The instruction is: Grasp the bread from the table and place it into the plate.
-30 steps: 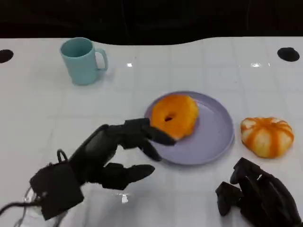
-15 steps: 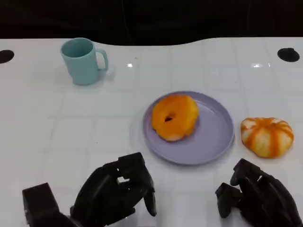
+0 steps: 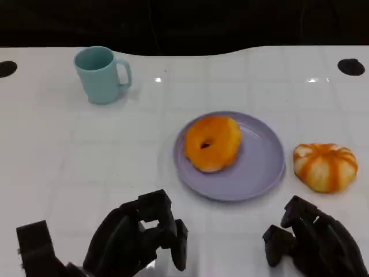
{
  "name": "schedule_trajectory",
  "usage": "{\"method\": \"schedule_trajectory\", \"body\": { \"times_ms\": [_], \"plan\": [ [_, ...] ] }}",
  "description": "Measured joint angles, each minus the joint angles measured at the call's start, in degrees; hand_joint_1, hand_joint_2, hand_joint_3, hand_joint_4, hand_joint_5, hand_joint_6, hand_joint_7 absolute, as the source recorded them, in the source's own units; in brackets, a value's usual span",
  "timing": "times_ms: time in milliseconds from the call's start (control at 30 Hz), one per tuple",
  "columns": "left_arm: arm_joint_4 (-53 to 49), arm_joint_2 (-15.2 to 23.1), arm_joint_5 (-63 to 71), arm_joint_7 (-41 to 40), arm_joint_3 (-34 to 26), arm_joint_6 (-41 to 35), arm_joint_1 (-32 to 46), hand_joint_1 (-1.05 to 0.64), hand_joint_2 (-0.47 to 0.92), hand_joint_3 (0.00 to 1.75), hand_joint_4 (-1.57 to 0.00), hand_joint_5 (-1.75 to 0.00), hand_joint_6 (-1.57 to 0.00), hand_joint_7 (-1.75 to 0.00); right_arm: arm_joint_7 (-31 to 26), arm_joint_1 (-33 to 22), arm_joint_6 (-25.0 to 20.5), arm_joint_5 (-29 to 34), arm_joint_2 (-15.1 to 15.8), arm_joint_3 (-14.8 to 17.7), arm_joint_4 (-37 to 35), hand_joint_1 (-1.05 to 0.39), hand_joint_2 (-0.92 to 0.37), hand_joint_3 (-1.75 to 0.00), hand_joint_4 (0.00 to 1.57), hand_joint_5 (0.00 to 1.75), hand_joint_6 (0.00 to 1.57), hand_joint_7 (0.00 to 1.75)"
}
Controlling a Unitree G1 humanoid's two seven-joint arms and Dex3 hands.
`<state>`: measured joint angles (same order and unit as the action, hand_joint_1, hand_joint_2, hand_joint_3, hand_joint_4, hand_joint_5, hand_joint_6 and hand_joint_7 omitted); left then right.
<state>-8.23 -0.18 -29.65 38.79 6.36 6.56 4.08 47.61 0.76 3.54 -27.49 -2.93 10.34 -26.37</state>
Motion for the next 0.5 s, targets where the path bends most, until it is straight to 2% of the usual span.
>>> {"method": "schedule_trajectory", "body": {
  "times_ms": [500],
  "plan": [
    [-1.1,-1.2,-0.2,2.1,-2.8,-2.5,-1.2,-0.81,0.92,0.12,-0.94,-1.68,-0.87,-1.41,0.5,1.2,1.4,0.1,0.0,0.0,-2.4,-0.56,-0.92,-0.24,0.77,1.69,0.68,1.43]
  ]
}}
